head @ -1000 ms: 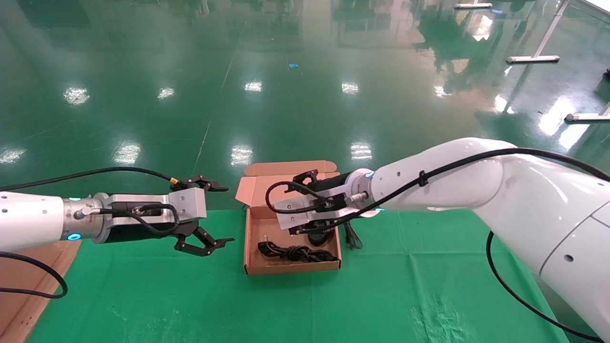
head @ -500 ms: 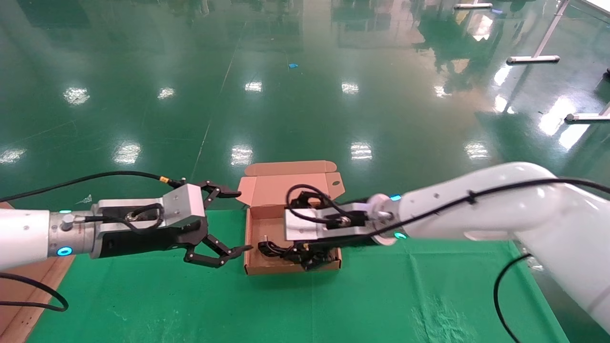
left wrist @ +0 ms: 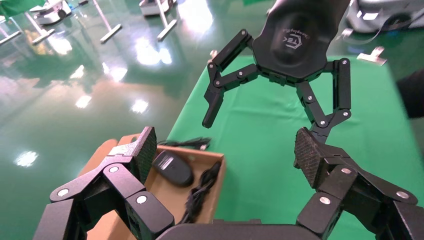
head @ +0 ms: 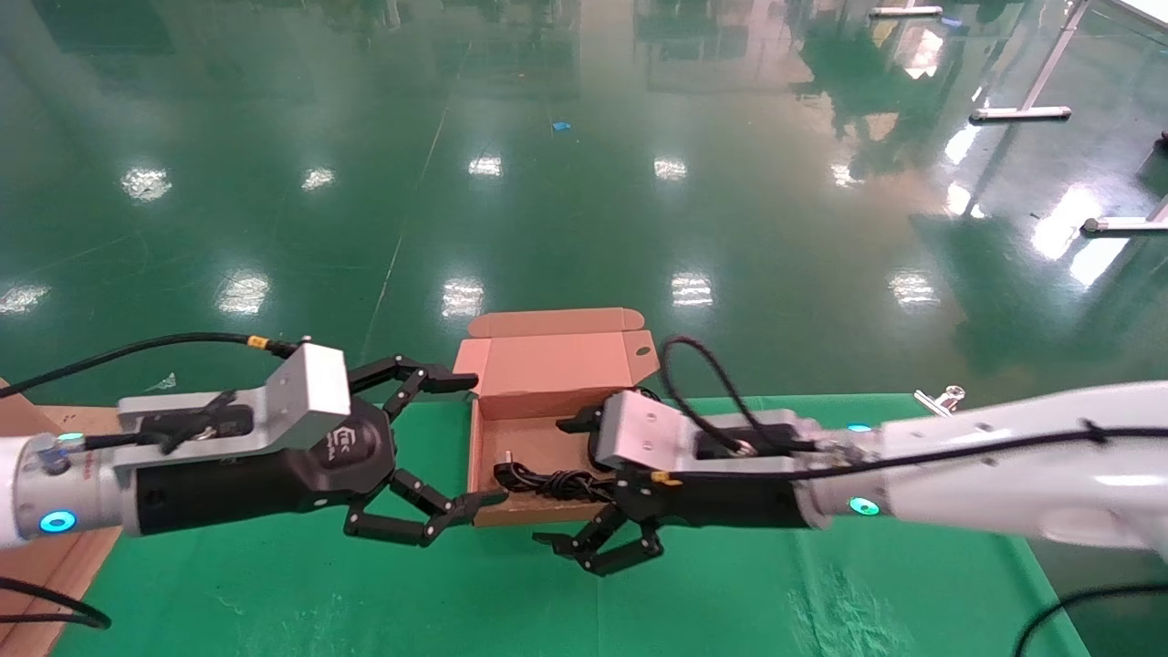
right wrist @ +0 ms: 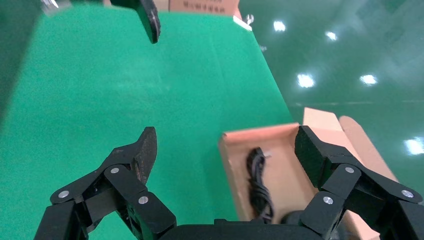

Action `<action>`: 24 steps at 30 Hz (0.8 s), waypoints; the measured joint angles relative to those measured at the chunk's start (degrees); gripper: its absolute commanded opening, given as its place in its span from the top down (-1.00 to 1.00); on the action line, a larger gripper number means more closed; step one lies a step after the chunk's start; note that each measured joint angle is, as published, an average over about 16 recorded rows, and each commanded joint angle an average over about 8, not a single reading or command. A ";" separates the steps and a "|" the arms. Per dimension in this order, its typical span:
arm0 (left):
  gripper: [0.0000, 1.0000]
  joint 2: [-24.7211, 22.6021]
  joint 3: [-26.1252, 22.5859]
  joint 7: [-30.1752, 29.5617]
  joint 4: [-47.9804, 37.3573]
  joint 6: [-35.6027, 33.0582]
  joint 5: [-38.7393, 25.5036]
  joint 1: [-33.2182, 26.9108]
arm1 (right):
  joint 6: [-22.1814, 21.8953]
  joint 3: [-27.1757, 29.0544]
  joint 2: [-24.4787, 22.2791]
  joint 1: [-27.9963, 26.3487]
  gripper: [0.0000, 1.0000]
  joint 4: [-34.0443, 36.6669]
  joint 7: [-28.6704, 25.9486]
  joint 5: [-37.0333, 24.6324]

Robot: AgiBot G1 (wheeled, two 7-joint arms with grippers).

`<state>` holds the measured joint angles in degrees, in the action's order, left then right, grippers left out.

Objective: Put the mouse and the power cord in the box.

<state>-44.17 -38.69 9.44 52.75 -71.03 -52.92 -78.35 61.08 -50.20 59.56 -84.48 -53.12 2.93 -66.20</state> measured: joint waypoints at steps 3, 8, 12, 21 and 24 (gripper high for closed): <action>-1.00 0.86 2.13 -1.90 1.96 -1.38 1.04 1.58 | 2.20 3.06 -2.19 2.05 -1.00 -1.83 -1.22 2.18; -1.00 2.30 5.70 -5.08 5.24 -3.69 2.78 4.22 | 5.88 8.17 -5.86 5.47 -1.00 -4.89 -3.27 5.81; -1.00 3.45 8.55 -7.62 7.86 -5.54 4.17 6.34 | 8.82 12.25 -8.80 8.21 -1.00 -7.33 -4.90 8.72; -1.00 6.04 14.96 -13.32 13.74 -9.68 7.30 11.08 | 15.43 21.42 -15.38 14.36 -1.00 -12.82 -8.57 15.25; -1.00 6.89 17.08 -15.21 15.69 -11.05 8.33 12.65 | 17.62 24.46 -17.56 16.40 -1.00 -14.64 -9.79 17.41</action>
<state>-37.28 -21.61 -5.77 68.44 -82.08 -44.59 -65.71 78.69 -25.74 42.00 -68.08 -67.76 -6.86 -48.78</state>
